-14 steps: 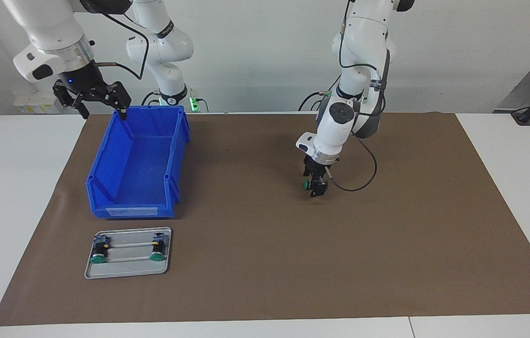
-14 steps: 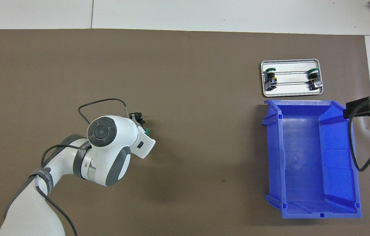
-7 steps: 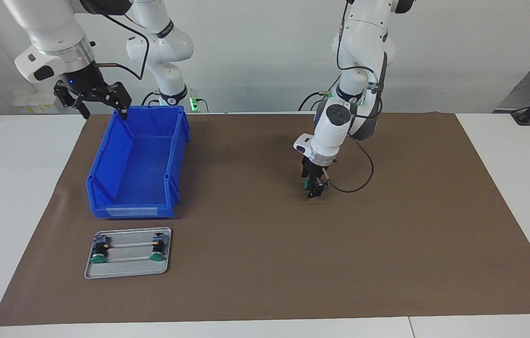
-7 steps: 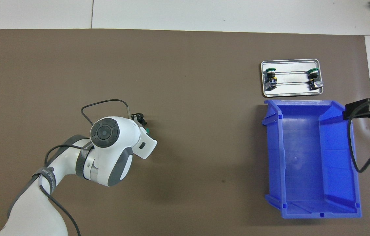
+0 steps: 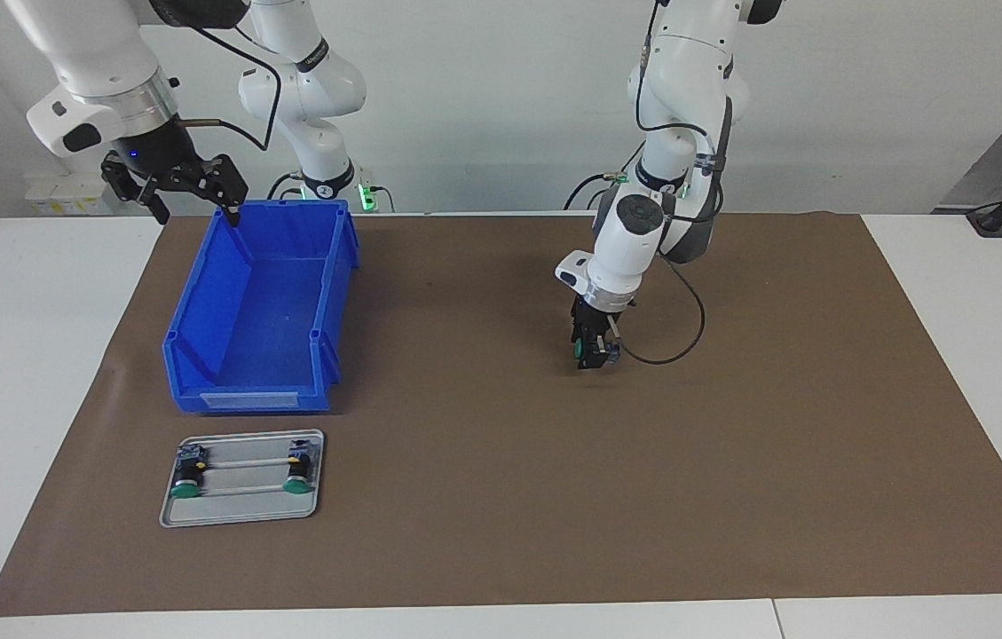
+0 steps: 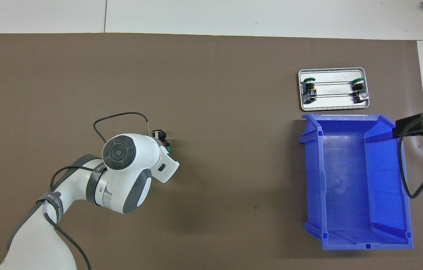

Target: Place and press button with both arms

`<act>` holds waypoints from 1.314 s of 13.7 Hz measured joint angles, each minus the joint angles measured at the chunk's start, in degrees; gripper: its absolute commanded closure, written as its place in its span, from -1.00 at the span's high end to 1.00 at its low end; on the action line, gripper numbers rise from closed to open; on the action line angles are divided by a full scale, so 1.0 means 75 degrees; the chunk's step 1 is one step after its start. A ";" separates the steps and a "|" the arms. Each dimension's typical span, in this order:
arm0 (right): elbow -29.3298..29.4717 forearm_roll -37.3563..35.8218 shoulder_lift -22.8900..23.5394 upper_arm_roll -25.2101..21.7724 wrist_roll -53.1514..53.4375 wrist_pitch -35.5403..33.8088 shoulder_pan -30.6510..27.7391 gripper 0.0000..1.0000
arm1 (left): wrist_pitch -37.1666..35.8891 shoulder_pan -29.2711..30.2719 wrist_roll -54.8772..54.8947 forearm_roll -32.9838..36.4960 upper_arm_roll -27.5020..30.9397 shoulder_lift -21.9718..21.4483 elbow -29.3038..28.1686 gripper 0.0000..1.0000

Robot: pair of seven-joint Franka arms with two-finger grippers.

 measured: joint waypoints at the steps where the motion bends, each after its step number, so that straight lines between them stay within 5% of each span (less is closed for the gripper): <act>1: -0.0004 0.0000 -0.0001 0.0000 0.0000 0.0001 0.0000 1.00 | 0.0024 0.0000 0.0042 0.0000 0.0003 -0.0003 -0.0001 -0.40; 7: -0.0044 0.0000 -0.0016 -0.0001 0.0000 0.0007 -0.0010 1.00 | 0.0045 -0.0010 0.0083 0.0000 -0.0011 0.0028 -0.0091 -0.93; 18: -0.0066 0.0000 -0.0059 -0.0001 0.0000 0.0010 -0.0015 1.00 | 0.0131 0.0005 0.0090 0.0000 0.0079 0.0003 -0.0035 -1.00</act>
